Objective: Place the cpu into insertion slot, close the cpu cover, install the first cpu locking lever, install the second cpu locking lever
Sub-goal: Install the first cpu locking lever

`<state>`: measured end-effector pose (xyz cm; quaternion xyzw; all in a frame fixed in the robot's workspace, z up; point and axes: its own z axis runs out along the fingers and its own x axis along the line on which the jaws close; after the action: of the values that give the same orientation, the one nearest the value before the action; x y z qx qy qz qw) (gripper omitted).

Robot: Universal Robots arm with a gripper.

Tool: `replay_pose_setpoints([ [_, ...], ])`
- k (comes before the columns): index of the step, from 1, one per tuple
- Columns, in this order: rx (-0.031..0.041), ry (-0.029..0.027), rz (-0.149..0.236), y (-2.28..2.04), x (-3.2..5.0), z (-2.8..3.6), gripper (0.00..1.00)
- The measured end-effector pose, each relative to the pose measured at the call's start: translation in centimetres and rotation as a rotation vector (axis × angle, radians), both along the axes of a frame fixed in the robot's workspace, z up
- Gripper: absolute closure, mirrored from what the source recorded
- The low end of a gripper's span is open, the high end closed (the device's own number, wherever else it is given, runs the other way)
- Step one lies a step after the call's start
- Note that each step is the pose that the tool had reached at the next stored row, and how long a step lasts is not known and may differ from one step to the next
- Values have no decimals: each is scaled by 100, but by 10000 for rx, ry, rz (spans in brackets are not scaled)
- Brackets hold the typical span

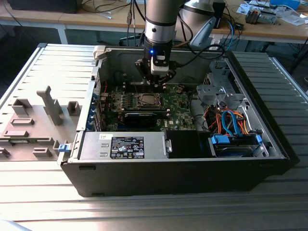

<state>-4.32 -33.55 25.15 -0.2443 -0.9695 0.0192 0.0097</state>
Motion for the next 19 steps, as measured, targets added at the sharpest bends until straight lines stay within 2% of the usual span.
replay_pose_setpoints([
  [19, -1, 0, 284, 0, 0, 0, 89],
])
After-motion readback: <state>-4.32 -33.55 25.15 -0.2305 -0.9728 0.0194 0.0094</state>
